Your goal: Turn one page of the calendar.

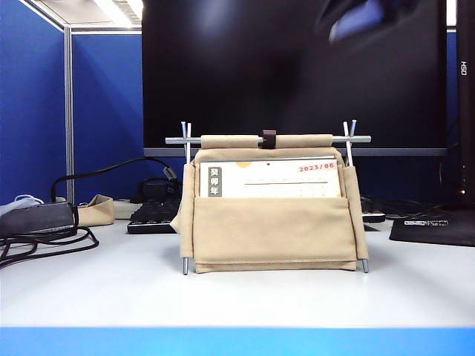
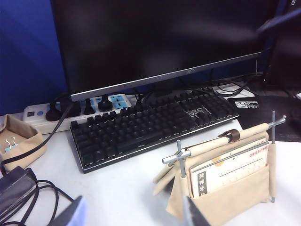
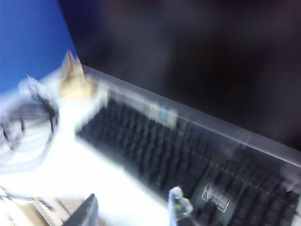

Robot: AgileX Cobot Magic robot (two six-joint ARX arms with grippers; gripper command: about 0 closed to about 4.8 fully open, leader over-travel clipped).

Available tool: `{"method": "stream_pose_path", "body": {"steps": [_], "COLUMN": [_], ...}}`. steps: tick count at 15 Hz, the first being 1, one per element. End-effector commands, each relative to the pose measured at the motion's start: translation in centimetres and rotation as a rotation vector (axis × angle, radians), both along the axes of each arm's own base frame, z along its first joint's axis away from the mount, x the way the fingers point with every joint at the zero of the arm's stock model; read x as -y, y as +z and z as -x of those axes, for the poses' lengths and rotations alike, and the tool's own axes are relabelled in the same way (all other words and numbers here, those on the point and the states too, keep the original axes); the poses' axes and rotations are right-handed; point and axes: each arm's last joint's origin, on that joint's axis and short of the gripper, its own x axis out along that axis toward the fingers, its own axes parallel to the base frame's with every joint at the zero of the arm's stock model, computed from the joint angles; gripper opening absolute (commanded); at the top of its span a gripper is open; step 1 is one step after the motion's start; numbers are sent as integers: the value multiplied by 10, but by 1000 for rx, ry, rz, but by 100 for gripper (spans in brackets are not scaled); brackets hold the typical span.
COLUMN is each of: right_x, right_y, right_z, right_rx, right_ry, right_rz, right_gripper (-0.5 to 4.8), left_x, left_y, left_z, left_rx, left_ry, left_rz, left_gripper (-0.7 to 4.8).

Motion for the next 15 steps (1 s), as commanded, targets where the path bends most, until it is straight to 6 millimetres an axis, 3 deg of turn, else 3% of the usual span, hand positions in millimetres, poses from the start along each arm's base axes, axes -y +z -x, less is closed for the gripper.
{"method": "stream_pose_path", "body": {"steps": [1,2,3,5,6,9,12,15], "right_x": [13,17,22,26,28,24,23,25], "right_y": [-12,-21,-38,-78,-107,-151,-190,-216], "right_z": [65,84,108,141,161,186,192,195], "right_rx": [49,59,90,117,109,114,55,16], "right_ry": [-33,-48,-104,-209,-261,-236,-296,-319], "right_rz": [-131,-165,-202,-201,-191,-207,-167,-134], "right_gripper": [102,99,51,40,37,-2,-1,-2], "left_x": [-1,-1,0,2,4,8,7,6], "left_y": [-4,-9,-18,-41,-63,-104,-129,-148], "left_z": [1,1,1,-2,-6,-5,-2,1], "left_rx": [-61,-94,-121,-125,-121,-150,-193,-239], "left_ry": [3,6,2,-9,-12,-140,-163,-158], "left_rz": [15,12,9,26,30,37,-9,-7], "left_gripper": [195,134,89,88,79,51,48,47]}}
